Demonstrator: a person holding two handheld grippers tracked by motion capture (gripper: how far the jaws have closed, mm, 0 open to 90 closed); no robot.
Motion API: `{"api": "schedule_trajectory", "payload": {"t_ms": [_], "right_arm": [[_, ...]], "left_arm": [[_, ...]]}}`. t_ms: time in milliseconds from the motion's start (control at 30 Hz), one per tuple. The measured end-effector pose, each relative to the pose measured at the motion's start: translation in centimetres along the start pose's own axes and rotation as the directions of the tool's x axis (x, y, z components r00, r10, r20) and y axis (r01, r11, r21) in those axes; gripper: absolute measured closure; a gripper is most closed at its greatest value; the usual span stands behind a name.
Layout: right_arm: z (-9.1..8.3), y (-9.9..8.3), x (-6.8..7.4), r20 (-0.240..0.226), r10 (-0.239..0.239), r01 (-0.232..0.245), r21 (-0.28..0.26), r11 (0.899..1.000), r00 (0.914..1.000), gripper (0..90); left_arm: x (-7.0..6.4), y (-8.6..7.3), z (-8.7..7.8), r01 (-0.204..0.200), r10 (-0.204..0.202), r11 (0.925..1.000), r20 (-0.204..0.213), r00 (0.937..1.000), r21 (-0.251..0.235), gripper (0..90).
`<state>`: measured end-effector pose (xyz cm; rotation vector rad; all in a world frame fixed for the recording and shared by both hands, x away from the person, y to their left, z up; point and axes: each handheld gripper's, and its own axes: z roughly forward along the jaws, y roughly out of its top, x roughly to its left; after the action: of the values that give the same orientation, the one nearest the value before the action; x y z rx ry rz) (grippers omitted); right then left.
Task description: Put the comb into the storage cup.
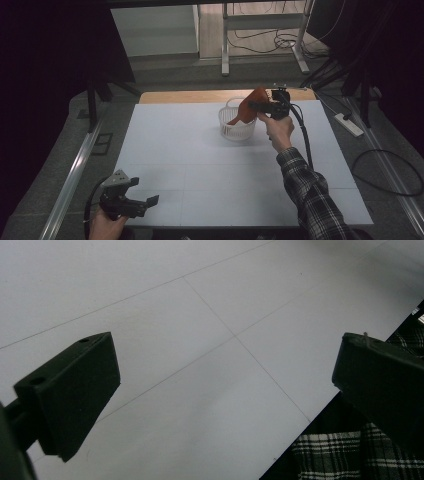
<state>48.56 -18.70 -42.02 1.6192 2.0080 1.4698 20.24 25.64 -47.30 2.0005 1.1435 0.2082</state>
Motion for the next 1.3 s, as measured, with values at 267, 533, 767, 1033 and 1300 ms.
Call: {"api": "schedule_trajectory", "payload": {"t_ms": [267,533,767,1033,1300], "right_arm": [[-0.03,-0.40,-0.42,0.044,-0.038,0.037,0.013,0.999,0.9983,38.0],[0.06,-0.75,-0.75,0.083,-0.069,0.065,0.042,0.997,0.9942,30.2],[0.23,-0.89,-0.58,0.097,-0.114,0.108,0.061,0.992,0.9888,21.7],[0.11,-0.83,-0.54,0.111,-0.146,0.138,0.074,0.988,0.9831,15.7],[-0.15,-0.78,-0.61,0.109,-0.179,0.168,0.102,0.980,0.9777,13.3]], "left_arm": [[-0.02,0.01,0.02,0.000,0.000,1.0000,-0.002,1.0000,0.000,0.0],[-0.03,0.00,0.02,0.000,0.000,1.0000,-0.003,1.0000,0.001,0.0],[-0.03,0.00,0.03,0.001,-0.001,1.0000,-0.003,1.0000,0.001,0.0],[-0.03,0.01,0.02,-0.002,0.002,1.0000,-0.004,1.0000,0.002,0.0],[-0.05,0.01,0.02,-0.004,0.004,1.0000,-0.003,1.0000,0.001,0.0]]}}
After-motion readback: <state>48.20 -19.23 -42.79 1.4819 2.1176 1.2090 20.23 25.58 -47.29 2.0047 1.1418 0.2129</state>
